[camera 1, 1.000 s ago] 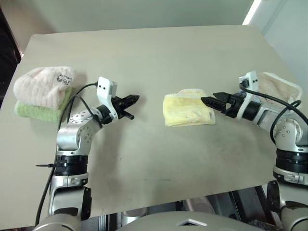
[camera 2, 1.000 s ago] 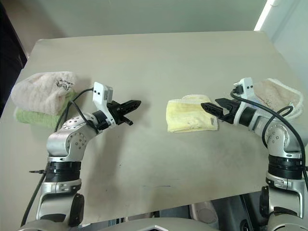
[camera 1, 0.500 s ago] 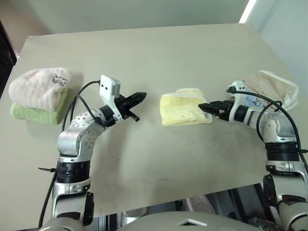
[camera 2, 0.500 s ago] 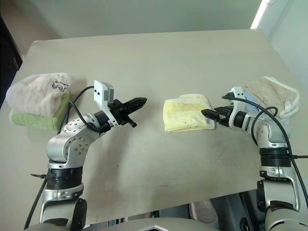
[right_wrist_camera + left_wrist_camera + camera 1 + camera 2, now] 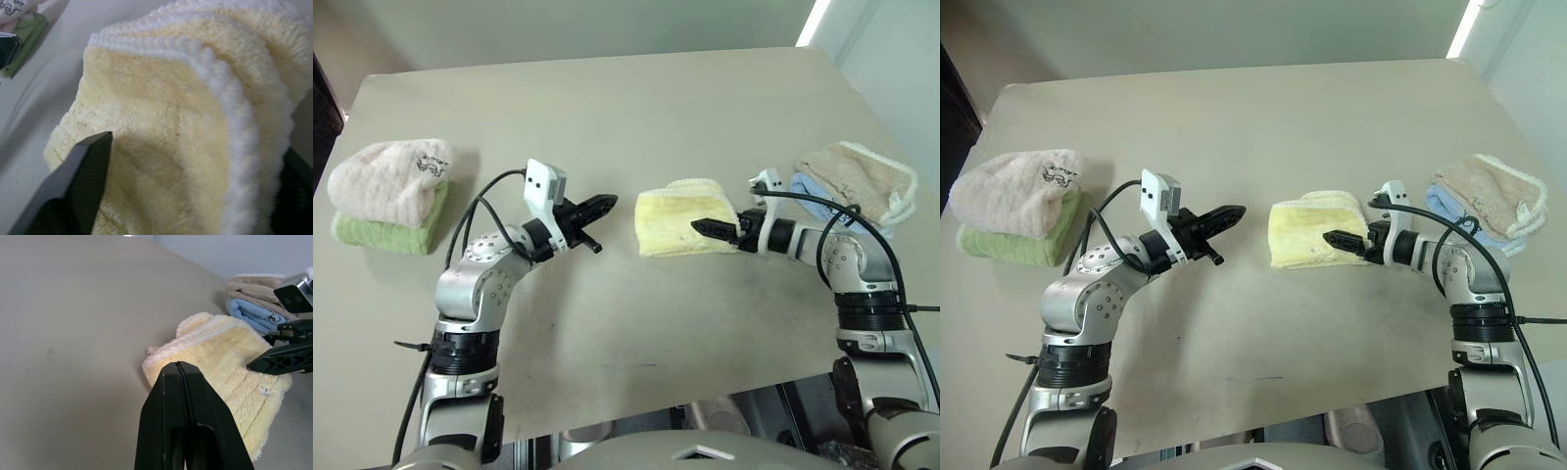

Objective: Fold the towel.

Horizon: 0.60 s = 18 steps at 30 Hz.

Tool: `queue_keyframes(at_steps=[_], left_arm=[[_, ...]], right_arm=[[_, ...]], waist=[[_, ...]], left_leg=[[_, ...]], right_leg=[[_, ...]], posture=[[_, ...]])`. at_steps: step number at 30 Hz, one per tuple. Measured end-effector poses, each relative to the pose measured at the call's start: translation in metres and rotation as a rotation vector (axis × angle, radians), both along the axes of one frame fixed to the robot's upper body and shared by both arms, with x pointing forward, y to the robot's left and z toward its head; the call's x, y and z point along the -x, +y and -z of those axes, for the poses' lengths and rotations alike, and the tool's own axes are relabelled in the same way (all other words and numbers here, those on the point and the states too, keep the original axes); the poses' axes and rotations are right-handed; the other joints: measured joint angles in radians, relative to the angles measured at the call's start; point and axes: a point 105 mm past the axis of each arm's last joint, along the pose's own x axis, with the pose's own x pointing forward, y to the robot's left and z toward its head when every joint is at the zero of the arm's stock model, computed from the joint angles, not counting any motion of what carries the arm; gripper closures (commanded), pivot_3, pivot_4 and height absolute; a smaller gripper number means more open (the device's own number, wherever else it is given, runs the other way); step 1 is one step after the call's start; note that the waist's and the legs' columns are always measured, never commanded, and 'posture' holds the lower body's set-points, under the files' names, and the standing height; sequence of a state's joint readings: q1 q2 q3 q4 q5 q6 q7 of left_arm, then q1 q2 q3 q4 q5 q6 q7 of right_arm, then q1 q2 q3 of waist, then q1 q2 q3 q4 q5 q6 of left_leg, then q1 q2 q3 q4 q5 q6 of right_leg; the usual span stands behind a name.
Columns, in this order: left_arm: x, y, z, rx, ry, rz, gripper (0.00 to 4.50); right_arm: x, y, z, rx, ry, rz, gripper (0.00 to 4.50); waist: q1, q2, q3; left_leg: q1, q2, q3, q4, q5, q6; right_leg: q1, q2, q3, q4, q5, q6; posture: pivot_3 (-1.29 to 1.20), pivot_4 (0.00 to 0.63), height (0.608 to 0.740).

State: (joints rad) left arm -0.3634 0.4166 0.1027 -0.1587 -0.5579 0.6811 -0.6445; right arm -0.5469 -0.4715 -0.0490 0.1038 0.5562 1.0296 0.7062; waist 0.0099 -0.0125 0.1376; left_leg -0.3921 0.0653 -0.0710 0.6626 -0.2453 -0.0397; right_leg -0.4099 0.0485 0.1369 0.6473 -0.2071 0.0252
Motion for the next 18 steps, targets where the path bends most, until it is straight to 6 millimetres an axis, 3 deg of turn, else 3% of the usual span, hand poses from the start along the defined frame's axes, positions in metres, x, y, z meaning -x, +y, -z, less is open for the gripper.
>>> queue_keyframes(at_steps=[9,18], left_arm=[[0.001,0.000,0.002,-0.002,0.004,-0.001,4.50],[0.000,-0.001,0.003,-0.008,0.007,-0.007,4.50]], right_arm=[[-0.002,-0.005,-0.006,-0.055,0.003,0.039,4.47],[-0.003,-0.014,-0.022,-0.100,-0.022,0.090,4.47]], waist=[[0.000,0.000,0.000],[0.000,0.000,0.000]], left_leg=[[0.000,0.000,0.000,0.000,0.000,0.000],[0.000,-0.001,0.001,0.000,0.000,0.000]], right_leg=[[0.000,0.000,0.000,0.000,0.000,0.000],[0.000,0.000,0.000,0.000,0.000,0.000]], posture=[[0.00,0.150,0.740],[0.00,0.150,0.740]])
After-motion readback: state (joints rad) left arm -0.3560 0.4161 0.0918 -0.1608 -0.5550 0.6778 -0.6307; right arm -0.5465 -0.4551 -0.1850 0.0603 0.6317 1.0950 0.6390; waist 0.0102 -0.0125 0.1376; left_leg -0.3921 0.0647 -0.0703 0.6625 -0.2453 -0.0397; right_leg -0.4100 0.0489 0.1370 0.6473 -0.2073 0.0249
